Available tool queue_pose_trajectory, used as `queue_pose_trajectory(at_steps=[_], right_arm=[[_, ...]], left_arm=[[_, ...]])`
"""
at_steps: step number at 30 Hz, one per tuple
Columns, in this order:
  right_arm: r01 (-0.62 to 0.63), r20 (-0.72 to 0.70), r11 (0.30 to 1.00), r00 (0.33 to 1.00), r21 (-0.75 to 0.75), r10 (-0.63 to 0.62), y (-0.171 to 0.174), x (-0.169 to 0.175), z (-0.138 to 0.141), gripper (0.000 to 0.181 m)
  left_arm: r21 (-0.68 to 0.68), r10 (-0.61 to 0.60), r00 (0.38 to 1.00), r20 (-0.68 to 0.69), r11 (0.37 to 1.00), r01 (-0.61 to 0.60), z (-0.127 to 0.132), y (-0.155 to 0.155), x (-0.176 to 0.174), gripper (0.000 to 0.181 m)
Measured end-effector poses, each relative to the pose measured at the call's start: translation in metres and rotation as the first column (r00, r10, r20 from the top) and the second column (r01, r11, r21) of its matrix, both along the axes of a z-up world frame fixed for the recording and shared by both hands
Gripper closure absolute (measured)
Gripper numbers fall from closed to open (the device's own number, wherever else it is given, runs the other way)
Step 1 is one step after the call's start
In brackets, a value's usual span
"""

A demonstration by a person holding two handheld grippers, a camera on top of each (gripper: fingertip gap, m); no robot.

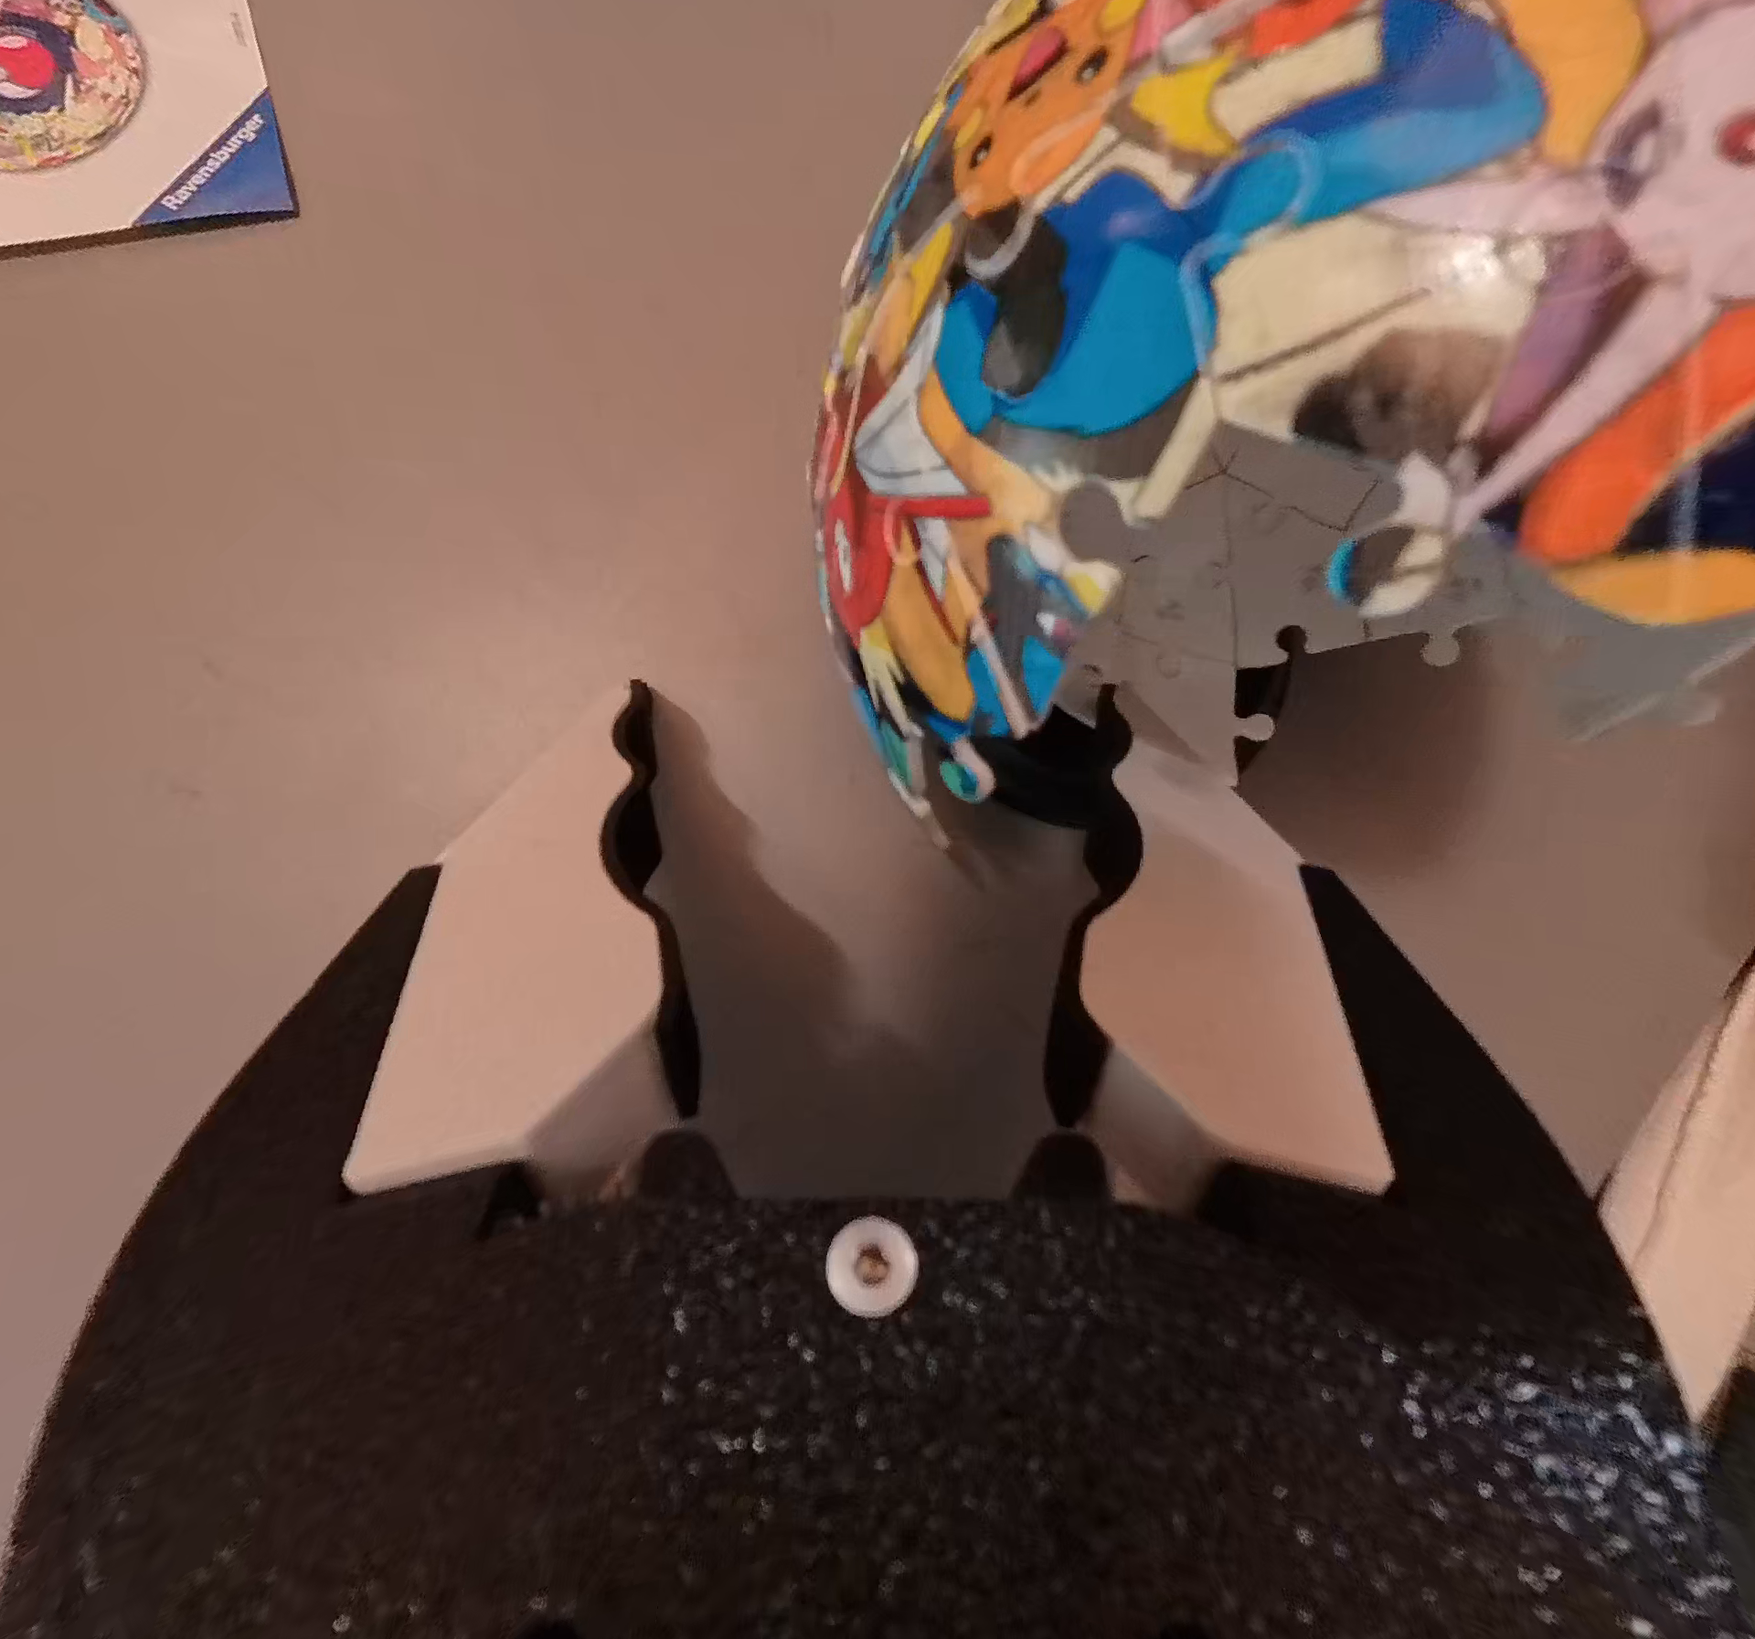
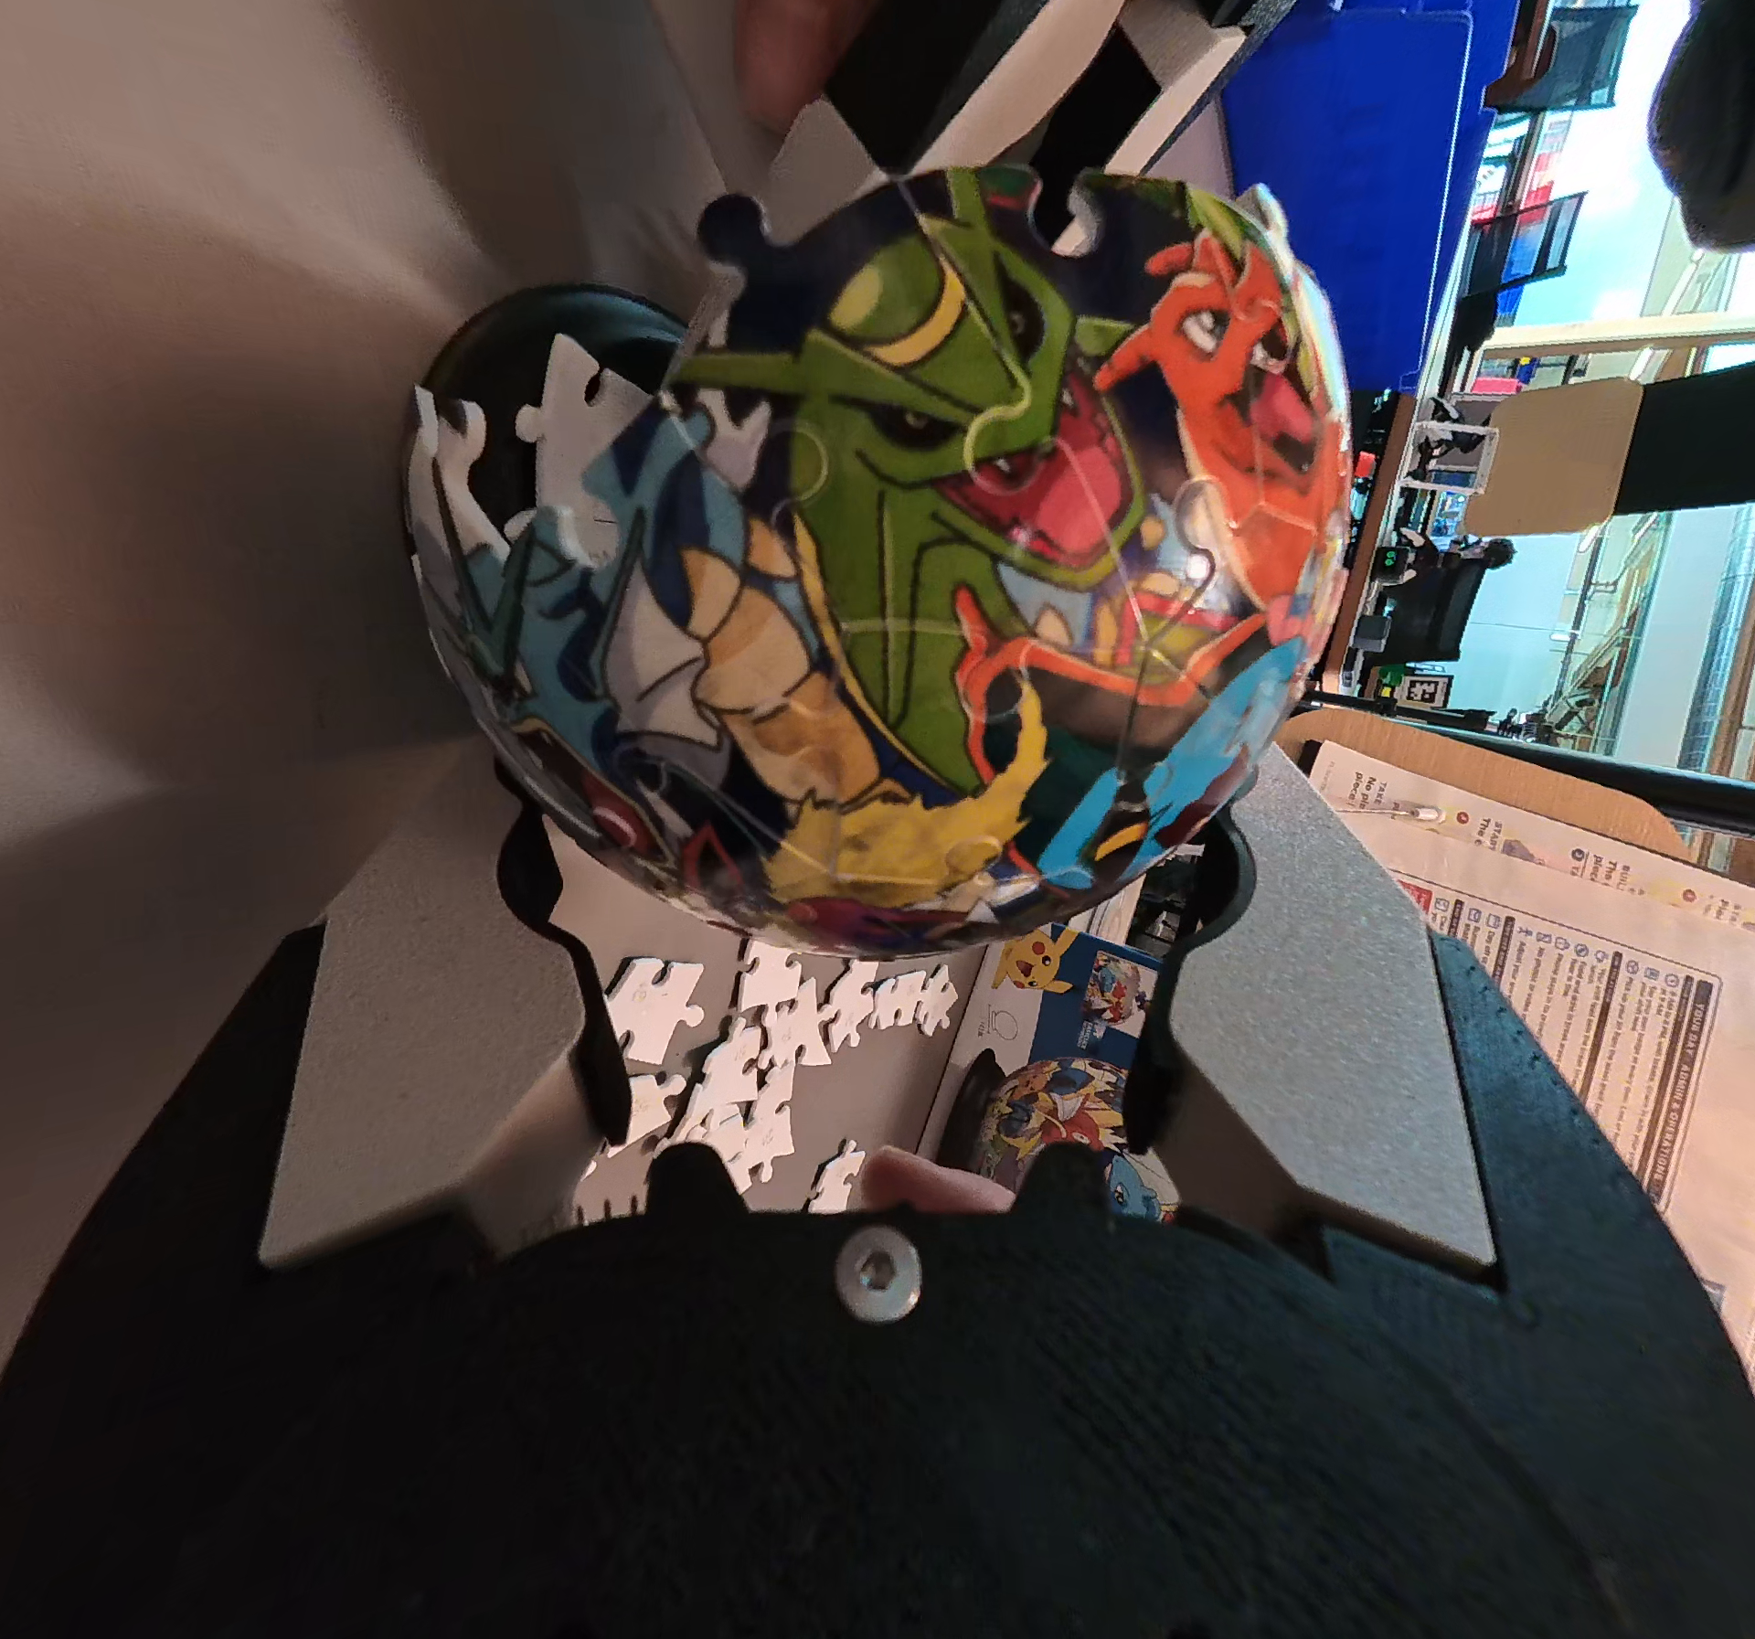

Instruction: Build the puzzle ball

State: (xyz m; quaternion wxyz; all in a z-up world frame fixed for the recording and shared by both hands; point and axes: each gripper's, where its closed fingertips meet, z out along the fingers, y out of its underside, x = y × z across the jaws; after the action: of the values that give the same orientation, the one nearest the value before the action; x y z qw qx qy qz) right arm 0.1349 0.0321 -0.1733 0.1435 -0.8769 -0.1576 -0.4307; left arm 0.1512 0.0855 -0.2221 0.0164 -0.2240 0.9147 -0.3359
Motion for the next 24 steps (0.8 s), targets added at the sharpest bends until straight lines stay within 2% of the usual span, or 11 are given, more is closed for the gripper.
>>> queue_pose_trajectory(at_steps=[9,13,14,15,24], right_arm=[[-0.002,0.003,1.000,1.000,0.000,0.002,0.0019,-0.0010,0.0015,0.045],[-0.007,0.001,1.000,1.000,0.003,0.007,0.0026,0.0001,0.0033,0.045],[-0.010,-0.007,1.000,1.000,0.004,0.010,0.0028,-0.0003,0.0028,0.045],[-0.007,-0.007,1.000,1.000,0.009,0.007,0.0026,-0.0005,0.0023,0.045],[0.008,-0.013,0.999,1.000,0.043,-0.008,0.0022,0.0018,0.0021,0.047]], left_arm=[[0.036,0.009,1.000,0.013,0.999,-0.010,-0.0016,0.0023,0.0022,0.086],[0.043,-0.006,1.000,0.022,0.999,0.005,-0.0019,-0.0001,0.0029,0.091],[0.059,-0.017,0.999,0.040,0.998,0.015,-0.0031,0.0000,0.0038,0.094],[0.060,-0.045,0.998,0.041,0.997,0.042,-0.0026,-0.0024,0.0006,0.106],[-0.023,-0.073,0.996,0.043,0.997,0.074,-0.0007,-0.0036,-0.0042,0.113]])
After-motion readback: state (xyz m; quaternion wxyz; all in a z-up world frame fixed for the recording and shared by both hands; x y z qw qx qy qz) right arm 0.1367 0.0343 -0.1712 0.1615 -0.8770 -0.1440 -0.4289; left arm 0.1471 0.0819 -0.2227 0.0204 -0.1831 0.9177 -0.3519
